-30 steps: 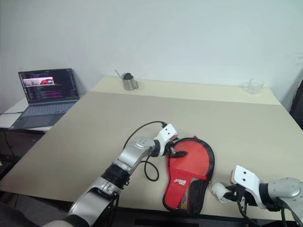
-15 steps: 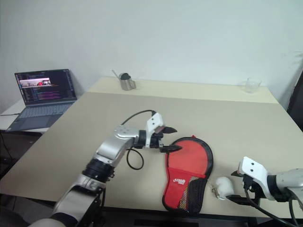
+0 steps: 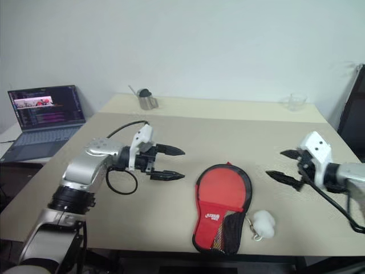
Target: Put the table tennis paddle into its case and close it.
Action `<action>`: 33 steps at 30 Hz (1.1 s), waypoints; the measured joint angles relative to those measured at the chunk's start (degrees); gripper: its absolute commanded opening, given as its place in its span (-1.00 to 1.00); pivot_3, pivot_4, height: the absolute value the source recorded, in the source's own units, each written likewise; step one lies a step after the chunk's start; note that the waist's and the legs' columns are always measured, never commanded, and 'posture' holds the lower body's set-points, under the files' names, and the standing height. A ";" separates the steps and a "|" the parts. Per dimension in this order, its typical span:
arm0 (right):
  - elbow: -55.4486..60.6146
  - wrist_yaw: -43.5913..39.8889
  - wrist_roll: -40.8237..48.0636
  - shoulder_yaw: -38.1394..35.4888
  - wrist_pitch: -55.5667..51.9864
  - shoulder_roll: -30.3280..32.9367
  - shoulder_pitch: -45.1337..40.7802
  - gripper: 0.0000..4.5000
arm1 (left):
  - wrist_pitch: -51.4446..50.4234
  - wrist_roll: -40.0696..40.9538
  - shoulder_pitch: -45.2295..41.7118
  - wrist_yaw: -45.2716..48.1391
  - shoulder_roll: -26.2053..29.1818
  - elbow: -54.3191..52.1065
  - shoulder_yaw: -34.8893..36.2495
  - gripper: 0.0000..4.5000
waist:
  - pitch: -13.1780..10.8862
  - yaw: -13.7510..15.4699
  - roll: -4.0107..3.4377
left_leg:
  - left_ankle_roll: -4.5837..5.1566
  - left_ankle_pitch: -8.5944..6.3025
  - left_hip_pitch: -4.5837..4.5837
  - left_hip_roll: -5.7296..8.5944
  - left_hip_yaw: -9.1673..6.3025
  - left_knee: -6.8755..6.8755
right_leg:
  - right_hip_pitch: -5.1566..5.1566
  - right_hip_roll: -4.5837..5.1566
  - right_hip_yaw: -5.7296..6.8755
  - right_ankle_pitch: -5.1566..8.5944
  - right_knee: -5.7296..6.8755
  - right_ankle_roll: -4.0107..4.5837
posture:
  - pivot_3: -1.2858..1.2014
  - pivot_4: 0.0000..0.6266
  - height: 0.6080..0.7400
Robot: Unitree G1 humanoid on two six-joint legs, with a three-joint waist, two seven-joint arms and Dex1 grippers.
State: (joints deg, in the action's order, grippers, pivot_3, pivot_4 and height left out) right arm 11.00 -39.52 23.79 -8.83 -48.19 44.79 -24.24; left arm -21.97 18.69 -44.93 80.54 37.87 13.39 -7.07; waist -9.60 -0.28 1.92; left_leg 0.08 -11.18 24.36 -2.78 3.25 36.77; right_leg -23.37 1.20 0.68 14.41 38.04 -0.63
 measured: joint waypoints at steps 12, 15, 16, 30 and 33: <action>-6.91 15.01 -4.76 7.25 -12.76 -13.88 -5.48 0.99 | -3.98 3.54 3.84 0.06 3.08 -4.93 1.89 1.00 | -0.05 0.22 -0.08 | 0.02 0.00 0.48 0.05 0.09 0.03 | -0.48 -0.12 -0.01 -0.07 0.08 -0.06 | 0.03 -0.52 1.00; -9.05 15.87 -5.12 7.51 -12.66 -14.96 -5.48 0.99 | -4.25 3.91 4.31 -0.08 3.50 -5.93 2.11 1.00 | -0.05 0.13 -0.08 | 0.03 0.00 0.42 0.03 0.08 0.04 | -0.48 -0.16 -0.01 -0.02 0.17 -0.11 | 0.03 -0.52 1.00; -9.56 15.92 -5.21 7.56 -12.54 -15.30 -5.49 0.91 | -4.32 3.95 4.51 -0.10 3.50 -6.25 2.11 1.00 | -0.05 0.12 -0.08 | 0.03 0.00 0.42 0.03 0.08 0.05 | -0.49 -0.16 -0.02 -0.02 0.19 -0.11 | 0.03 -0.52 1.00; -11.19 15.97 -4.99 7.43 -10.55 -18.89 -5.54 -0.99 | -5.32 4.05 5.82 -2.54 3.69 -7.15 2.32 1.00 | -0.04 -0.04 -0.09 | 0.06 0.04 0.30 0.03 0.10 0.21 | -0.49 -0.13 -0.07 0.00 0.55 -0.08 | 0.03 -0.52 1.00; -11.19 15.94 -5.04 7.48 -10.30 -18.92 -5.54 -0.99 | -5.18 4.02 5.82 -2.94 3.69 -7.14 2.31 1.00 | -0.04 -0.04 -0.09 | 0.07 0.04 0.29 0.03 0.10 0.20 | -0.50 -0.14 -0.07 0.01 0.57 -0.06 | 0.03 -0.52 1.00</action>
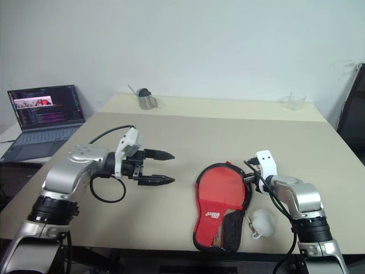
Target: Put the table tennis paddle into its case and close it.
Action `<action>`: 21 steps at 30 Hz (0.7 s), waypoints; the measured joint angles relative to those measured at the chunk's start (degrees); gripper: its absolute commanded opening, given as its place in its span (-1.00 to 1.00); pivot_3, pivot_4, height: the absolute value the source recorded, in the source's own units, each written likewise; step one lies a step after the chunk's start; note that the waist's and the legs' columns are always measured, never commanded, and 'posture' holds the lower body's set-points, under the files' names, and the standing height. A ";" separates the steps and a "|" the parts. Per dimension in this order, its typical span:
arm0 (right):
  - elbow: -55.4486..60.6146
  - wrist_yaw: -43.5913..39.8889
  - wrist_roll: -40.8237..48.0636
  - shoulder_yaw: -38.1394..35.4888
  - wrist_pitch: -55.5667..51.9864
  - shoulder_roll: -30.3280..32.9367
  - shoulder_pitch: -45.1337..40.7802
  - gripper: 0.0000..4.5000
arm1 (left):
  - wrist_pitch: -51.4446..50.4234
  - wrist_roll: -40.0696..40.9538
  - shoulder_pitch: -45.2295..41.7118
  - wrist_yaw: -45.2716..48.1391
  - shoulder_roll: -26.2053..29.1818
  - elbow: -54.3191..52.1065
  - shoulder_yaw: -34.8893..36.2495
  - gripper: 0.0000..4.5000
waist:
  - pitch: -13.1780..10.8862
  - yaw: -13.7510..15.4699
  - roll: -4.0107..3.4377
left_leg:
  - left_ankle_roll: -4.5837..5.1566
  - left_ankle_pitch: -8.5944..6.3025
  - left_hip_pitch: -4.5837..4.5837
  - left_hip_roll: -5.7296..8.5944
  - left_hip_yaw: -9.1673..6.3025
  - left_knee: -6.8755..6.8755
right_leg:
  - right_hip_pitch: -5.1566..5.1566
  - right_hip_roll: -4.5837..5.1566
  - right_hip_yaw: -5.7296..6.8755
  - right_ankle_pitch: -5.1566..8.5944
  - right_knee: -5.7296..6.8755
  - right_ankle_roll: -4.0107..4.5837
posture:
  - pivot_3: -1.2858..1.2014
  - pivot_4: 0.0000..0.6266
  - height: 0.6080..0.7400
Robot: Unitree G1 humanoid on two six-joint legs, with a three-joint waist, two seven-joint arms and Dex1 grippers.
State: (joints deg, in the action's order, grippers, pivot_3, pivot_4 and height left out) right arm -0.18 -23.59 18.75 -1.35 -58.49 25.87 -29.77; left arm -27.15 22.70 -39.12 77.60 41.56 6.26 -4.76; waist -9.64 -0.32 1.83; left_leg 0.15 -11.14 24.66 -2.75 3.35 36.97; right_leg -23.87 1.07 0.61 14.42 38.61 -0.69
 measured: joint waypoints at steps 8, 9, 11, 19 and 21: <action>-1.38 -2.07 -2.58 3.54 4.71 1.22 -0.55 -0.99 | 0.43 -0.33 -0.01 -0.81 -0.11 0.39 -0.03 1.00 | 0.00 -0.10 0.00 | 0.00 0.00 0.03 0.01 0.10 -0.01 | -0.16 -0.01 -0.05 0.00 0.09 0.00 | 0.03 -0.52 1.00; -1.59 -2.30 -2.84 3.75 5.02 1.28 -0.68 -0.99 | 0.44 -0.33 -0.01 -0.82 -0.15 0.39 -0.04 1.00 | 0.00 -0.13 0.00 | 0.00 0.00 0.03 0.01 0.11 -0.01 | -0.17 -0.01 -0.04 0.00 0.11 0.00 | 0.03 -0.52 1.00; -3.73 -3.41 -3.97 5.05 7.52 1.48 -1.70 -0.99 | 0.51 -0.41 -0.01 -0.84 -0.18 0.45 -0.06 1.00 | -0.01 -0.25 0.01 | 0.01 0.01 0.03 0.01 0.11 0.00 | -0.19 -0.01 -0.05 0.00 0.15 0.01 | 0.03 -0.52 1.00; -12.61 -7.51 -8.09 8.67 15.83 1.33 -7.06 -0.99 | 1.42 -1.24 -0.03 -0.92 -0.32 1.14 -0.52 1.00 | -0.07 -1.07 0.00 | 0.05 0.04 0.04 0.03 0.11 -0.02 | -0.25 -0.02 -0.06 0.00 0.23 0.04 | 0.03 -0.52 1.00; -15.65 -8.04 -9.04 9.32 18.35 0.59 -9.10 -0.99 | 1.48 -1.37 -0.03 -0.93 -0.36 1.15 -0.55 1.00 | -0.09 -1.50 0.00 | 0.05 0.04 0.04 0.03 0.13 -0.02 | -0.27 -0.02 -0.06 -0.01 0.24 0.03 | 0.03 -0.52 1.00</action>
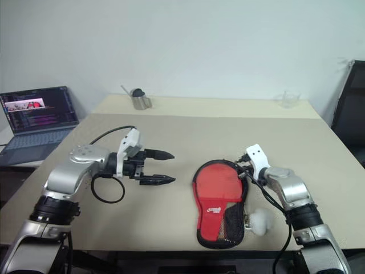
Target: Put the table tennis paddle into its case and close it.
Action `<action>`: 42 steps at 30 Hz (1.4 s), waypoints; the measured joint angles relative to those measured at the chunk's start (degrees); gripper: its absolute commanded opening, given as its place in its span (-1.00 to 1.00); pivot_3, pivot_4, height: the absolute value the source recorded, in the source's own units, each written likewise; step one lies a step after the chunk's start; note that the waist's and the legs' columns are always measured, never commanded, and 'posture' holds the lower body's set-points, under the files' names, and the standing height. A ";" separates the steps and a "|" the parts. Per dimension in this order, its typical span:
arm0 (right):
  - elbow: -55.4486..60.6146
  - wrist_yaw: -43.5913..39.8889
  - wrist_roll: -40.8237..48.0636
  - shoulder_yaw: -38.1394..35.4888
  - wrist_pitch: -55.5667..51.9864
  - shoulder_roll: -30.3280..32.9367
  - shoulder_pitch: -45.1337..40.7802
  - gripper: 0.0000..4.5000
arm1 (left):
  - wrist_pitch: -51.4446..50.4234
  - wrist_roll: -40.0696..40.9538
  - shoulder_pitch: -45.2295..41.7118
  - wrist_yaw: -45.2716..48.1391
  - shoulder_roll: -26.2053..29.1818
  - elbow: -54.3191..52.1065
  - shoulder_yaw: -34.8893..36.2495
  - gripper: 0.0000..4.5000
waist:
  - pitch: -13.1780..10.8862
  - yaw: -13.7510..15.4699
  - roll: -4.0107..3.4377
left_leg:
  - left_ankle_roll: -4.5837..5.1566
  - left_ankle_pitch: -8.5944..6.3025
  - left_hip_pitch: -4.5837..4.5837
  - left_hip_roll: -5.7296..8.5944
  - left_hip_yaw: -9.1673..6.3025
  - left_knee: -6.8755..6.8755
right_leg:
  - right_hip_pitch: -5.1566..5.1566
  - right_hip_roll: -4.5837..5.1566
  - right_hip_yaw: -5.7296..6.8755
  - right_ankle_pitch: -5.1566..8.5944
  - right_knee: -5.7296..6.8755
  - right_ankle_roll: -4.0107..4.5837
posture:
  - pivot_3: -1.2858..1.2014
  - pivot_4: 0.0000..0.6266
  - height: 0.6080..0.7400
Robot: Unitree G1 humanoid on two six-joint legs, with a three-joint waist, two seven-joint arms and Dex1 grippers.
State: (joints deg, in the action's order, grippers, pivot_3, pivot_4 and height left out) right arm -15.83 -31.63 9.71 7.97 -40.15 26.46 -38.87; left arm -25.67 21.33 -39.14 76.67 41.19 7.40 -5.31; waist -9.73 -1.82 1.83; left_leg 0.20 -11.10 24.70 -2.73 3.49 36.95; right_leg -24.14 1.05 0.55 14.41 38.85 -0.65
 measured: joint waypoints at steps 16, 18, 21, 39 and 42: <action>-9.45 -3.25 -3.97 0.04 5.25 -1.20 -6.07 -0.80 | 0.27 -0.44 0.43 -0.78 0.01 -0.09 -0.01 1.00 | -0.07 0.03 -0.02 | 0.00 0.00 0.04 -0.02 -0.03 -0.04 | -0.02 0.01 -0.05 0.02 -0.02 0.03 | 0.03 -0.52 1.00; -7.78 -3.55 -3.89 -0.06 4.22 -1.10 -5.24 -0.55 | 0.27 -0.44 0.42 -0.78 -0.07 -0.09 -0.06 1.00 | -0.07 0.03 -0.02 | 0.00 0.00 0.04 -0.02 -0.04 -0.05 | -0.02 0.01 -0.04 0.03 -0.02 0.05 | 0.03 -0.52 1.00; -6.29 -4.33 -3.87 -0.08 2.86 -1.08 -4.03 -0.09 | 0.28 -0.47 0.20 -0.71 -0.63 -0.05 -0.57 1.00 | -0.07 0.07 -0.02 | 0.00 0.00 0.04 -0.02 -0.04 -0.06 | -0.02 0.01 -0.04 0.04 -0.01 0.06 | 0.03 -0.52 1.00; 24.19 -15.73 4.95 -10.48 -7.32 19.31 11.47 0.83 | 10.44 -9.69 -13.68 -6.93 -20.69 21.82 -7.41 1.00 | -0.12 1.60 -0.01 | -0.01 -0.01 0.13 0.12 -0.06 -0.11 | 0.01 0.00 0.03 0.07 -0.24 -0.02 | 0.03 -0.52 1.00; 30.84 -21.67 7.66 -12.95 -5.88 25.31 19.97 0.83 | 13.43 -13.37 -14.52 -11.23 -25.24 28.54 -9.14 1.00 | -0.17 1.79 0.08 | -0.01 -0.02 0.14 0.15 -0.08 -0.09 | 0.04 -0.01 0.05 0.08 -0.30 -0.03 | 0.03 -0.52 1.00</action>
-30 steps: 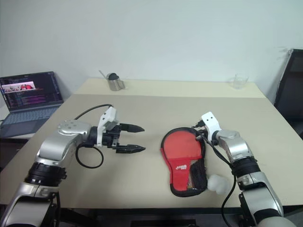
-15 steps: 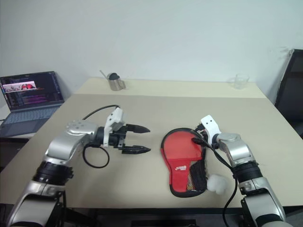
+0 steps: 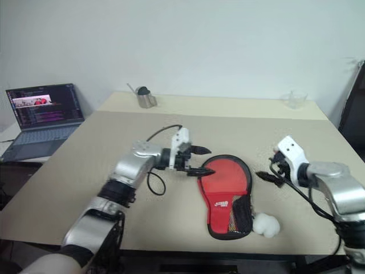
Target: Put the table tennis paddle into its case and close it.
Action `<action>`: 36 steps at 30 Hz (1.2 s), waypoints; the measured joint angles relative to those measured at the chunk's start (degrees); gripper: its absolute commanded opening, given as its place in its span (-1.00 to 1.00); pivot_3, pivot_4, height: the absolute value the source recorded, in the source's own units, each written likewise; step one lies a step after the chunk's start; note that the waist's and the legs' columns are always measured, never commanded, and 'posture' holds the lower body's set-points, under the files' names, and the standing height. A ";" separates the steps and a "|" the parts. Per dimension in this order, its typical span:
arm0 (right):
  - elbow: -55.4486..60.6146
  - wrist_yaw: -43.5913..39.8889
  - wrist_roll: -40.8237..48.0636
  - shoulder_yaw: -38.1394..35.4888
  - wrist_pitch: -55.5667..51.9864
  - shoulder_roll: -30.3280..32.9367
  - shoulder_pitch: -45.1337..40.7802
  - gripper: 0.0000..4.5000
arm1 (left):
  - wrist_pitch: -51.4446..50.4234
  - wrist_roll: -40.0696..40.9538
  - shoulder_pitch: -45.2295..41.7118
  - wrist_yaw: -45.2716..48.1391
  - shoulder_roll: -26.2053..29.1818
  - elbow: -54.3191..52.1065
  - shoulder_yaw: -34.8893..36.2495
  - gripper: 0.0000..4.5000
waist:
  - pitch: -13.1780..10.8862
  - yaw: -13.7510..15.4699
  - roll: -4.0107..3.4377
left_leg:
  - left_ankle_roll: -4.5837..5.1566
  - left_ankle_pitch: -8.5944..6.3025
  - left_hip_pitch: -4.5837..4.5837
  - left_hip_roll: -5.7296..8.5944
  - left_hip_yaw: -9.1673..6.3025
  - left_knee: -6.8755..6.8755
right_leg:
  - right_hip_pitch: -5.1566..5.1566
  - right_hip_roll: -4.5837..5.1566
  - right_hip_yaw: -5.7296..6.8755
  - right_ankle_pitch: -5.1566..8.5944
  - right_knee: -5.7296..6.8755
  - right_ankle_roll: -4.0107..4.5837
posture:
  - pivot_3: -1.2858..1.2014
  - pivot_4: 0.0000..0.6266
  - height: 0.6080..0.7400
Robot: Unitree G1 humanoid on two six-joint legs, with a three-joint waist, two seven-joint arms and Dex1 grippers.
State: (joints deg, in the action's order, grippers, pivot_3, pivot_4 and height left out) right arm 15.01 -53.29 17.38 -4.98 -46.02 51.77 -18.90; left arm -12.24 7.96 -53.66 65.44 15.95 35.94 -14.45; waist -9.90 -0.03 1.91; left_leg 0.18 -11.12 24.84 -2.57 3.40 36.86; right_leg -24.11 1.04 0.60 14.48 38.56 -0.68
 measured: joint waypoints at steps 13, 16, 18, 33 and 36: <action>14.25 -12.00 10.32 -7.42 2.33 7.89 16.78 0.83 | 6.23 -7.63 -3.11 -9.48 -8.88 18.59 -0.94 1.00 | -0.16 -0.25 0.15 | 0.00 0.00 -0.06 -0.02 -0.06 0.10 | 0.06 0.04 0.12 -0.06 0.03 -0.08 | 0.03 -0.52 1.00; 15.22 -11.77 10.58 -6.88 2.37 8.43 16.85 0.83 | 7.59 -8.07 -3.10 -10.94 -9.47 19.60 -0.75 1.00 | -0.16 -0.15 0.15 | -0.01 0.00 -0.06 -0.02 -0.04 0.09 | 0.07 0.10 0.12 -0.06 -0.01 -0.10 | 0.03 -0.52 1.00; 16.25 -11.68 10.75 -5.91 2.46 8.79 17.05 0.83 | 8.29 -8.25 -3.11 -12.31 -9.79 20.43 -0.27 1.00 | -0.14 -0.11 0.17 | -0.01 0.00 -0.06 -0.04 -0.06 0.08 | 0.08 0.09 0.13 -0.06 -0.04 -0.09 | 0.03 -0.52 1.00; 10.75 -8.73 0.90 9.35 5.77 10.75 13.80 0.83 | 11.50 -8.57 -1.14 -11.21 -11.75 19.68 0.30 1.00 | -0.13 0.00 0.16 | -0.01 -0.01 -0.05 -0.04 -0.05 0.03 | 0.09 0.09 0.12 -0.06 -0.13 -0.09 | 0.03 -0.52 1.00; 10.53 -8.77 -0.41 10.87 6.13 10.75 13.96 0.83 | 11.32 -8.67 -0.46 -10.95 -11.72 18.53 0.22 1.00 | -0.13 0.01 0.16 | -0.01 -0.01 -0.05 -0.04 -0.05 0.05 | 0.10 0.09 0.13 -0.06 -0.11 -0.09 | 0.03 -0.52 1.00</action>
State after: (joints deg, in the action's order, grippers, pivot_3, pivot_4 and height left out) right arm 25.53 -62.06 16.96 5.89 -39.89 62.52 -4.94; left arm -0.92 -0.71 -54.12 54.49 4.23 54.47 -14.23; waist -10.03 -0.02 2.07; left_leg 0.17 -11.13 24.79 -2.61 3.36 36.91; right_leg -24.01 1.12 0.73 14.42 38.45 -0.78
